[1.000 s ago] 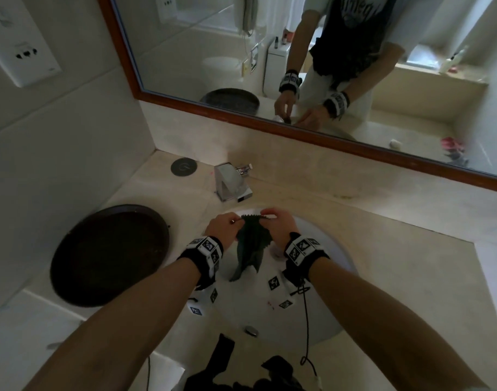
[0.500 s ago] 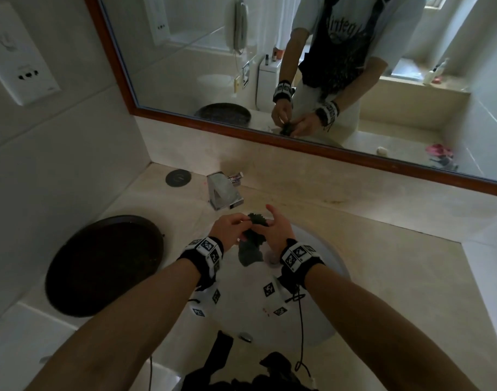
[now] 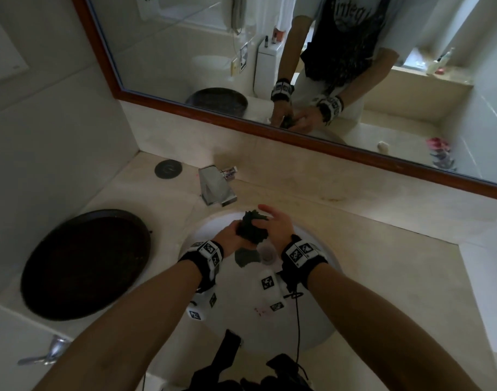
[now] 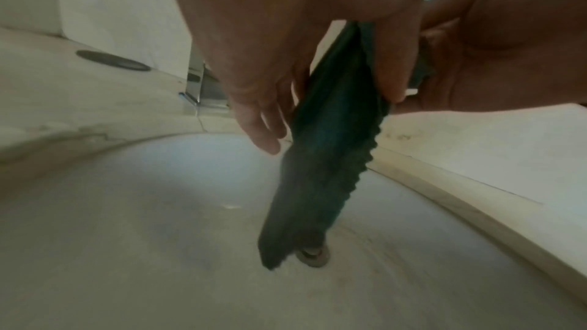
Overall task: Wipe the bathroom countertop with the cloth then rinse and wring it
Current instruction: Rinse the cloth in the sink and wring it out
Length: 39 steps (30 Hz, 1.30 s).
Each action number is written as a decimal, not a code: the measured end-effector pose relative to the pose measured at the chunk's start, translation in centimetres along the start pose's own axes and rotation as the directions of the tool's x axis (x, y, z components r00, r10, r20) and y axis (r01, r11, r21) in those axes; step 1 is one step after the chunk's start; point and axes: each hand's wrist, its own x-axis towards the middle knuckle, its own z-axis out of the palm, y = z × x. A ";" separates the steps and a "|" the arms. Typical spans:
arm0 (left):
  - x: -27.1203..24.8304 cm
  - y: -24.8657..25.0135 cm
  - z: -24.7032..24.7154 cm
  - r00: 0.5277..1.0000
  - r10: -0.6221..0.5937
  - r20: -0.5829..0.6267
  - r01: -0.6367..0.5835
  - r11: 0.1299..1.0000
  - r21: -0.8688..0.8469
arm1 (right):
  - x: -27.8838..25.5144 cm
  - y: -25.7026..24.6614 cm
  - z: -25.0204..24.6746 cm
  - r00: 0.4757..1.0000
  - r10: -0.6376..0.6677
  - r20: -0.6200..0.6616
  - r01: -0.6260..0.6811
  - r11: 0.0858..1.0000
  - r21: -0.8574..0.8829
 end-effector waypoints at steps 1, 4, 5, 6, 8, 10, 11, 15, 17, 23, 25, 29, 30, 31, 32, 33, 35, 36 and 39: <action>0.4 0.0 0.5 1.000 0.013 0.021 -0.013 1.000 -0.019 | 0.1 -0.1 -0.1 1.000 -0.006 0.005 0.006 1.000 -0.003; 1.5 0.1 1.3 1.000 0.010 -0.023 -0.011 0.999 -0.034 | 0.6 -0.2 -0.6 1.000 -0.017 0.021 0.017 1.000 0.001; 1.8 0.0 1.4 0.999 -0.019 -0.047 0.016 0.998 -0.053 | 0.9 -0.2 -1.0 1.000 -0.012 0.013 0.012 1.000 0.015; 2.1 0.0 1.6 0.997 -0.043 -0.067 0.038 0.996 -0.077 | 1.3 -0.1 -1.4 1.000 -0.008 -0.006 0.008 1.000 0.015; 2.7 -0.1 1.7 0.993 -0.058 -0.099 0.051 0.996 -0.078 | 2.1 0.3 -2.4 0.997 -0.003 -0.078 0.003 1.000 -0.011; 2.8 0.1 1.8 0.993 -0.035 -0.109 0.033 0.999 -0.015 | 3.0 0.9 -3.3 0.986 -0.003 -0.169 -0.016 0.994 -0.106; 2.8 0.3 1.9 0.993 -0.024 -0.112 0.025 1.000 0.012 | 3.3 1.2 -3.7 0.981 -0.006 -0.195 -0.028 0.985 -0.172; 2.6 1.4 2.3 0.994 0.032 -0.104 -0.025 0.998 0.063 | 2.6 1.2 -4.0 0.984 -0.012 -0.175 -0.060 0.915 -0.400; 2.3 1.9 2.4 0.995 0.047 -0.092 -0.039 0.995 0.088 | 2.0 1.0 -3.5 0.996 0.014 -0.087 -0.046 0.927 -0.372; 1.2 2.1 2.3 0.994 0.070 -0.083 -0.058 0.989 0.134 | 0.6 0.8 -1.6 0.996 0.090 -0.006 -0.090 0.984 -0.154; 0.8 2.1 2.2 0.996 0.035 -0.077 -0.026 0.993 0.113 | 0.6 1.1 -1.2 1.000 0.003 -0.013 -0.007 0.954 -0.298; -0.5 1.6 2.2 0.999 -0.014 -0.041 0.018 0.993 0.114 | 0.6 1.5 -1.2 0.995 -0.099 -0.029 0.070 0.852 -0.518; -0.8 1.4 2.3 0.999 -0.029 -0.022 0.031 0.991 0.132 | 0.6 1.5 -1.4 0.992 -0.120 -0.037 0.079 0.826 -0.558; -1.0 1.2 2.3 0.999 -0.045 -0.007 0.045 0.985 0.164 | 0.6 1.4 -1.6 0.990 -0.136 -0.043 0.085 0.804 -0.589; -1.2 1.0 2.2 0.998 -0.068 0.004 0.066 0.978 0.199 | 0.5 1.2 -1.9 0.987 -0.150 -0.054 0.086 0.787 -0.611; -1.3 0.8 2.1 0.996 -0.094 0.009 0.090 0.973 0.212 | 0.5 1.0 -2.2 0.984 -0.164 -0.067 0.087 0.777 -0.624; -1.6 0.3 1.9 0.991 -0.131 0.013 0.126 0.975 0.185 | 0.4 0.4 -2.8 0.979 -0.176 -0.101 0.074 0.773 -0.630; -1.8 0.2 1.8 0.991 -0.133 0.006 0.130 0.974 0.185 | 0.5 0.2 -3.3 0.978 -0.172 -0.119 0.058 0.770 -0.635; -2.1 0.9 1.7 0.994 -0.107 -0.015 0.108 0.975 0.193 | 0.6 0.3 -4.6 0.975 -0.133 -0.176 -0.013 0.761 -0.648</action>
